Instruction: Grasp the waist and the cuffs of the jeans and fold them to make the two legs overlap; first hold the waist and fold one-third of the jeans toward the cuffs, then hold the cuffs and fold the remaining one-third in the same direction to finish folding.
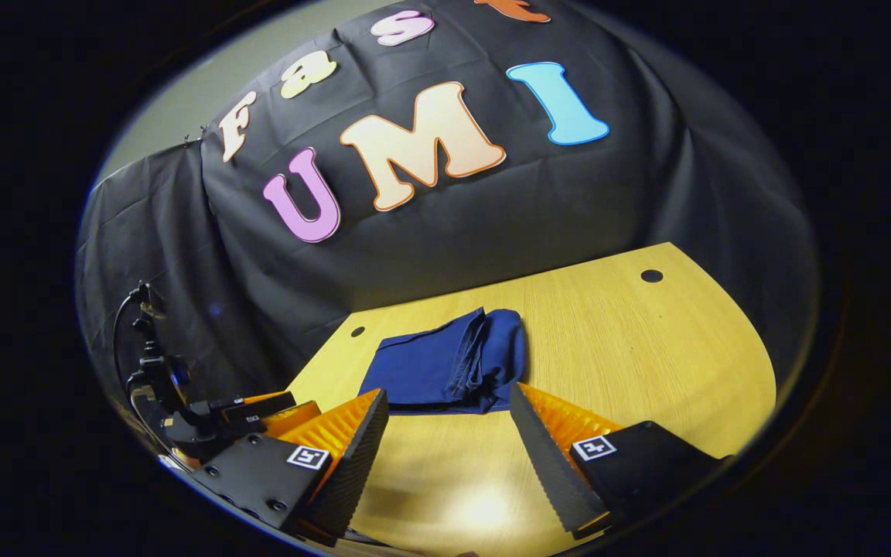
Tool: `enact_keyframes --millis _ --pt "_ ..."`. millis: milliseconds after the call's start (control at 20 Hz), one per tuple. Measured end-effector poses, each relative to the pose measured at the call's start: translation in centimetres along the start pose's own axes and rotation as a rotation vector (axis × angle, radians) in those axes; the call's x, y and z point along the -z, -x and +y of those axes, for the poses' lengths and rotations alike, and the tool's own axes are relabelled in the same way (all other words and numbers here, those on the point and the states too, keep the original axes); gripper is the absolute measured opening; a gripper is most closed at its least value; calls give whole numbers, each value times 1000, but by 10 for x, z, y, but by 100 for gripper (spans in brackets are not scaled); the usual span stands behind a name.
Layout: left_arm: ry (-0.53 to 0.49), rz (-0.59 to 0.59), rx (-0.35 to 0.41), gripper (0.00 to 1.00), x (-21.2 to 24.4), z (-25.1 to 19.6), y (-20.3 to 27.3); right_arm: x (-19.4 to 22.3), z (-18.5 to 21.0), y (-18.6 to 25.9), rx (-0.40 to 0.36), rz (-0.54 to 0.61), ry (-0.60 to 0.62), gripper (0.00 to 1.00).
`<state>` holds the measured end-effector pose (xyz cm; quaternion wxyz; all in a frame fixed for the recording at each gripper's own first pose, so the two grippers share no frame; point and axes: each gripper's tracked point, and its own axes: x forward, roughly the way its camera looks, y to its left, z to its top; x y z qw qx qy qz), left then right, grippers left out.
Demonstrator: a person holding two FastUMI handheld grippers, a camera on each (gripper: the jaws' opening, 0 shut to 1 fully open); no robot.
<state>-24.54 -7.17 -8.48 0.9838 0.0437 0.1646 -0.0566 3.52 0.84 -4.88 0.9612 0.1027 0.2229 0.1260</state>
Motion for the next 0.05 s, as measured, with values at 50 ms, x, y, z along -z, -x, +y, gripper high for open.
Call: enact_keyframes --millis 50 --pt "10 1 6 95 3 1 0 -1 2 2 7 -12 6 98"
